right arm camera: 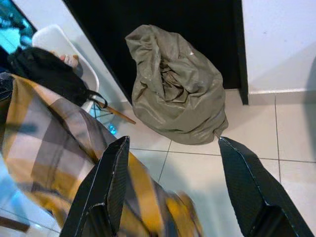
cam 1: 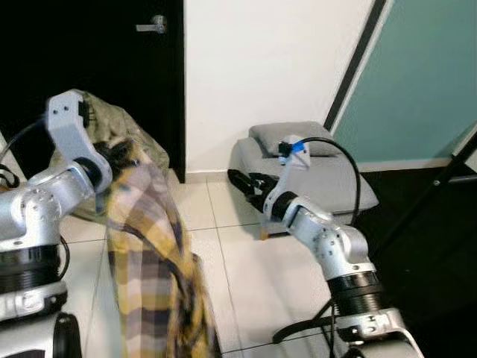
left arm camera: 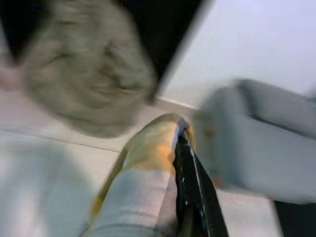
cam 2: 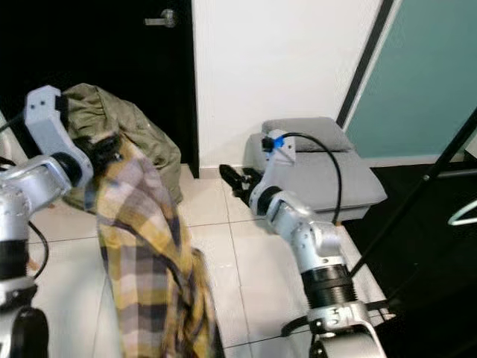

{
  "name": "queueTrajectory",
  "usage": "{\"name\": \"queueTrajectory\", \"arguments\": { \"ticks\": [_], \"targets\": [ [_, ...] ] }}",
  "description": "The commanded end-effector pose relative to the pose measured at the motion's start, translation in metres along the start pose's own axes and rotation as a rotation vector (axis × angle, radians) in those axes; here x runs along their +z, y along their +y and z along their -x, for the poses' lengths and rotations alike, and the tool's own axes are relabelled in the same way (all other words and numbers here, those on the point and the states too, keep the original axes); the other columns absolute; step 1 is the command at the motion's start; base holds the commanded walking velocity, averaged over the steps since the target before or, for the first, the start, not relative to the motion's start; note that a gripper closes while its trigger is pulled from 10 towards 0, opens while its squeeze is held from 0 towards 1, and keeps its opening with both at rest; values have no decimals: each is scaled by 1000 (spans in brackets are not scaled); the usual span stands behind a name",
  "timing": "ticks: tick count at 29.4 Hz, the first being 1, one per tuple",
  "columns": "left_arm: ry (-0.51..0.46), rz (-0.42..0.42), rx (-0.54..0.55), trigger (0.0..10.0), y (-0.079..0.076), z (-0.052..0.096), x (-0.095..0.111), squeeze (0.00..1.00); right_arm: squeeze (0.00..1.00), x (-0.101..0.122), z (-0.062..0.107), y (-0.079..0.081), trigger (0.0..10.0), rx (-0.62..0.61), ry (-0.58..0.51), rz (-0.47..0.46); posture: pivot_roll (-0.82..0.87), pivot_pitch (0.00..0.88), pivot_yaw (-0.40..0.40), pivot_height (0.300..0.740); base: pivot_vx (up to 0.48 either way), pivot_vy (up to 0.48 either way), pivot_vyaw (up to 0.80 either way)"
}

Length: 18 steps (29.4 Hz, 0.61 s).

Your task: Hang hanger

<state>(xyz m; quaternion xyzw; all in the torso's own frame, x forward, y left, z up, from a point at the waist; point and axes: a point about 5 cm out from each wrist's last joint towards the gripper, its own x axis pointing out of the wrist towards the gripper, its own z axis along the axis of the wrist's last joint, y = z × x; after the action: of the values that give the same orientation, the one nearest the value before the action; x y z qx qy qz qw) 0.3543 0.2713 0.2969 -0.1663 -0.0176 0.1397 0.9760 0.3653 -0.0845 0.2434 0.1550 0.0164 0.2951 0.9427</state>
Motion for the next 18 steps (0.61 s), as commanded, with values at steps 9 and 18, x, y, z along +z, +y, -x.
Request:
{"name": "queueTrajectory", "arguments": {
  "ticks": [9,18],
  "targets": [
    [1,-72,25,0,-31,-3,-4,0,0,12,14,27,10000,238,-97,182,51,136,-82,740,0,0,0],
    [-24,-172,-99,0,-76,-5,-3,0,0,-14,23,49,10000,467,49,441,64,127,-69,740,0,0,0]
  ]
}}
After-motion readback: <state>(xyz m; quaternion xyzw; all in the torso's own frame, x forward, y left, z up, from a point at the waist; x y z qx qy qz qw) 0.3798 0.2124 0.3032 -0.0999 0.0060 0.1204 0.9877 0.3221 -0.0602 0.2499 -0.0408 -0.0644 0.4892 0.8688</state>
